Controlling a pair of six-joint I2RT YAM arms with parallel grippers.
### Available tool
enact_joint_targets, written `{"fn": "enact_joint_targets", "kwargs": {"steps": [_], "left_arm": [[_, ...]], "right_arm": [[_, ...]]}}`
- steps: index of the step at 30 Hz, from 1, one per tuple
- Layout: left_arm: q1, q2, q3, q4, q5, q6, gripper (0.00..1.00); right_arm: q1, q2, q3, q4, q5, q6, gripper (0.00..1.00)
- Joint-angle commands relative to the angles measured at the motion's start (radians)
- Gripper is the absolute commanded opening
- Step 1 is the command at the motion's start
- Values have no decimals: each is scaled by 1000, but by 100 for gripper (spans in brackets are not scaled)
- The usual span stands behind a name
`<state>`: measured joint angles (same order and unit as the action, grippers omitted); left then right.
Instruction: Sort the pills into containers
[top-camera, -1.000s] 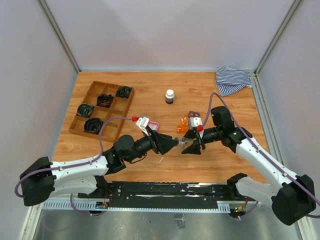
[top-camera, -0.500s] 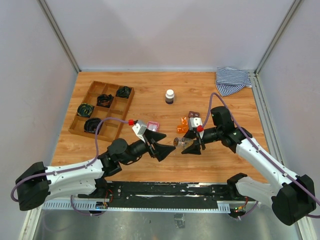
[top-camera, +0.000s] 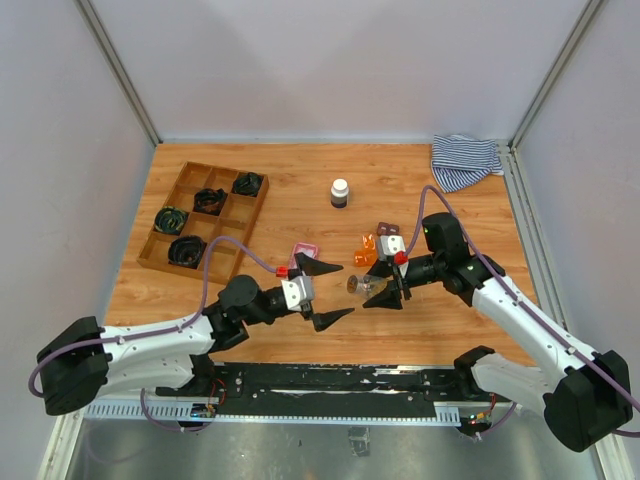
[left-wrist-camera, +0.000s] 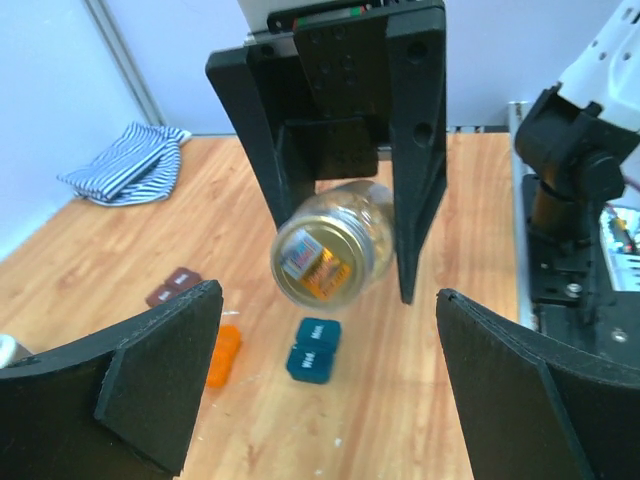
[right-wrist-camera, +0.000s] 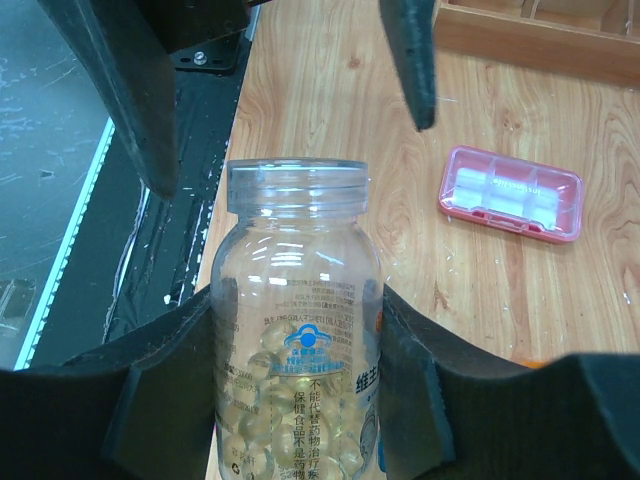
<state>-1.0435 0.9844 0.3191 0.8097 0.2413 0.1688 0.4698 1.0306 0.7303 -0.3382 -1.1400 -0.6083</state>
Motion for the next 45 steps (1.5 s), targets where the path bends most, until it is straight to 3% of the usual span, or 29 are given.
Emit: {"fn": "enact_joint_targets", "kwargs": {"steps": [1, 7, 14, 19, 23, 26, 31, 35, 40, 45], "left_arm": [[3, 52, 93, -31, -4, 129, 95], [3, 111, 159, -85, 15, 127, 71], [3, 128, 183, -113, 35, 118, 53], [4, 129, 201, -157, 52, 117, 29], [9, 128, 208, -172, 49, 72, 1], [13, 121, 219, -186, 11, -94, 0], [13, 115, 229, -183, -47, -550, 0], [13, 145, 231, -196, -132, -814, 0], [3, 167, 247, -220, -239, -979, 0], [-15, 189, 283, -294, -329, -1046, 0]], "right_arm": [[-23, -16, 27, 7, -21, -22, 1], [-23, -19, 26, 5, -21, -24, 1], [-23, -21, 27, 4, -23, -24, 1], [-23, -21, 27, 5, -24, -24, 1], [-23, -21, 28, 5, -18, -26, 1], [-24, -22, 29, 1, -5, -24, 1], [-27, -18, 33, 1, 10, -24, 1], [-26, -9, 33, 1, 13, -22, 1], [-31, -14, 33, 1, 19, -22, 1], [-33, -15, 33, 1, 22, -21, 1]]}}
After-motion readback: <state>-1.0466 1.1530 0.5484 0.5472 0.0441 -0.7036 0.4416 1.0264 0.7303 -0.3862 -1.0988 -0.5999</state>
